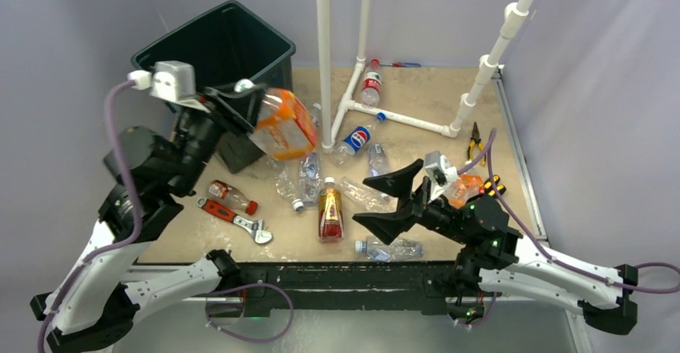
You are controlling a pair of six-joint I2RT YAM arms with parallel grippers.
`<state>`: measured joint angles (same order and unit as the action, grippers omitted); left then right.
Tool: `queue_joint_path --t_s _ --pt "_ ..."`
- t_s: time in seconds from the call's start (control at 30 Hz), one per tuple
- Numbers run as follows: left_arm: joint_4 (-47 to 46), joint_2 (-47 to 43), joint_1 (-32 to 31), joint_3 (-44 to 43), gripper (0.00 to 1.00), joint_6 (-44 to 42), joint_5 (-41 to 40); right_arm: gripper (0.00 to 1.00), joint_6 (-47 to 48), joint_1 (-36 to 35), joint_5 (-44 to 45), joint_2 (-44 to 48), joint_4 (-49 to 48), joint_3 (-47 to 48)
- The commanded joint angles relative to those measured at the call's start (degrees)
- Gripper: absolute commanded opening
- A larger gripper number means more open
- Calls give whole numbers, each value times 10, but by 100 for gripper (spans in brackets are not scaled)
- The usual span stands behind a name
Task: Put the plastic bottles in the bin
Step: Pick up the plastic bottle at the center of the board, then place the plastic bottle in the trash bin.
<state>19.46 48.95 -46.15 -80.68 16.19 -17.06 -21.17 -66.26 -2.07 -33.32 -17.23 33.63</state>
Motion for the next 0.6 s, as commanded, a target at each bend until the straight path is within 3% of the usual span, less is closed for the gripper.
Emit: queue_joint_path --t_s 0.0,0.23,0.37,0.43,0.5,0.57 --pt "-89 22 1 -62 0 -99 -174 99 -19 0 32 5 -31 -30" --pt "-267 164 1 -164 0 -308 -301 99 -35 0 45 -5 -33 -57" --pt "-433 230 4 -155 0 -432 -352 99 -53 0 62 17 -42 -74" --pt "-507 270 35 -159 0 -493 -360 99 -55 0 61 20 -30 -69" --pt "-455 308 98 -202 0 -424 -360 99 -55 0 71 20 -3 -57" --pt "-354 314 181 -217 0 -291 -329 99 -55 0 89 20 26 -46"
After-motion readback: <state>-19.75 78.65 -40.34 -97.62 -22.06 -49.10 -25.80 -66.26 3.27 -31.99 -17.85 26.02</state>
